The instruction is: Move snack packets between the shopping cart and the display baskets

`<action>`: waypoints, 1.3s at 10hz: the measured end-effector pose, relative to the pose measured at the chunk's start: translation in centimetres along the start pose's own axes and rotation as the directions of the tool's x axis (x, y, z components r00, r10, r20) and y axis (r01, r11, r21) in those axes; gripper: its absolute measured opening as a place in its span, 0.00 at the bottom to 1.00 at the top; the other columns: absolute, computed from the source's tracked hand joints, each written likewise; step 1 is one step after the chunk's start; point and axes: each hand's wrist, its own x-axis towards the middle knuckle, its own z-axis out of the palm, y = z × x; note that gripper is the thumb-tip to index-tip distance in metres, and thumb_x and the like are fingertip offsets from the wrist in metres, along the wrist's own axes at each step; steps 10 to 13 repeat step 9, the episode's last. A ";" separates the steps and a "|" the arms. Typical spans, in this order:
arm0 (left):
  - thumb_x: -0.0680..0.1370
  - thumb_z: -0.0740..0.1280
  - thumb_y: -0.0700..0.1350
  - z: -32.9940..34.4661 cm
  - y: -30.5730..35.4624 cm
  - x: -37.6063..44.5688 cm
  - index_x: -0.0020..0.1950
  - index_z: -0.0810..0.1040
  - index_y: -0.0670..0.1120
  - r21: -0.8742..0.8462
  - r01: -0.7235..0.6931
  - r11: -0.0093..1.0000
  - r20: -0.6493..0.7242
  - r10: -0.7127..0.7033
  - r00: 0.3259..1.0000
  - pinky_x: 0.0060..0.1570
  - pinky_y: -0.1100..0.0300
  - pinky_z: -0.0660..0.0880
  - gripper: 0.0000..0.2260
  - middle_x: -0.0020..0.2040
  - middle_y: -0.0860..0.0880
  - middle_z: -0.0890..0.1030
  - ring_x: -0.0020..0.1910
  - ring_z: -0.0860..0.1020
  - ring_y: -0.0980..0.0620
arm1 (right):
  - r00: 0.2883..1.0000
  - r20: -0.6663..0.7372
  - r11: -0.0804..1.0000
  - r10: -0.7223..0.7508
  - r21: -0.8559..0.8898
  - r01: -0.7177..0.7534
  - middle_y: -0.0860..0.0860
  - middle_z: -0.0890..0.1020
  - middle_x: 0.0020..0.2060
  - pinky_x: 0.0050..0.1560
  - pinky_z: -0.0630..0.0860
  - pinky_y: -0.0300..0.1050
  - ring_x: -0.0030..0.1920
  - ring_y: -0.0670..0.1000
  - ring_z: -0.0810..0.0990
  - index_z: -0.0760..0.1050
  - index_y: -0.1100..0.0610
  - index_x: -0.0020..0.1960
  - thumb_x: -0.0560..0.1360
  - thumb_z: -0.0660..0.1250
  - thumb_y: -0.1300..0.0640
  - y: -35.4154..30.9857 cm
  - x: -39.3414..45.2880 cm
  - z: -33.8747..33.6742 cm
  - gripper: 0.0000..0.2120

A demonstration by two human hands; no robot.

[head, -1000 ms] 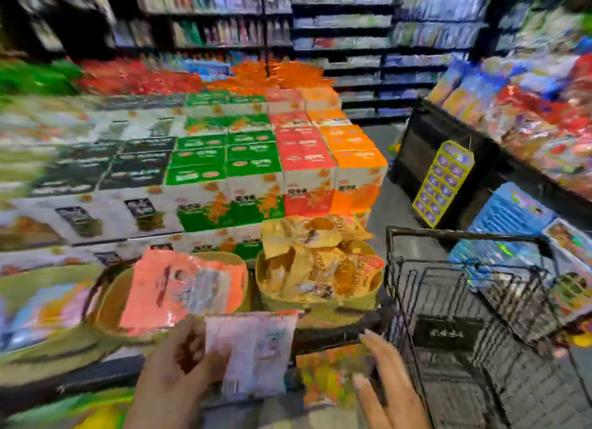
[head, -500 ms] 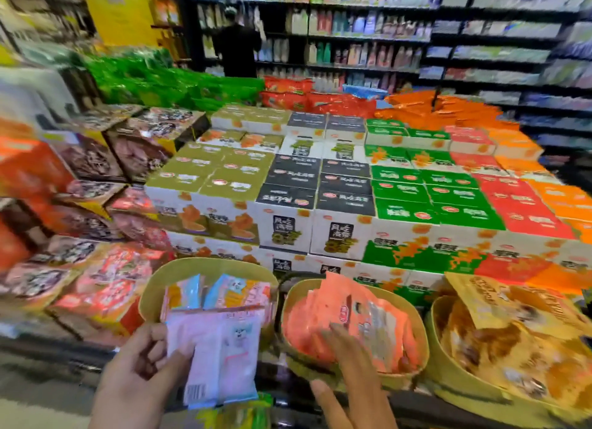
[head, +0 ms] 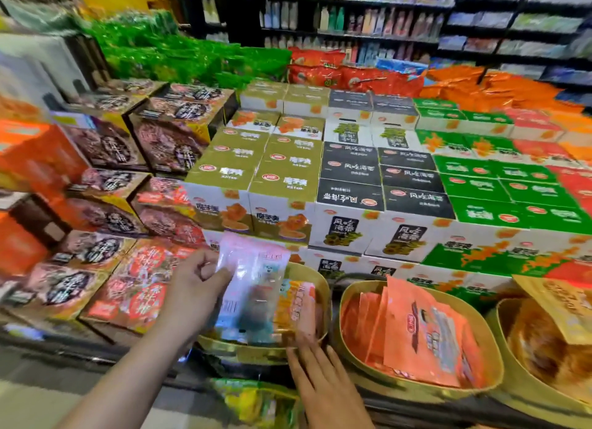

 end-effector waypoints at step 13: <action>0.82 0.64 0.49 10.7 -3.6 0.8 0.78 0.64 0.46 0.806 -0.265 0.530 0.391 -0.140 0.910 0.75 0.56 0.61 0.25 0.80 0.43 0.61 0.78 0.63 0.45 | 0.998 -0.061 0.996 -0.011 -0.091 0.006 0.42 0.78 0.73 0.62 0.80 0.42 0.71 0.44 0.77 0.78 0.40 0.71 0.80 0.59 0.36 -0.1 0.1 1.9 0.23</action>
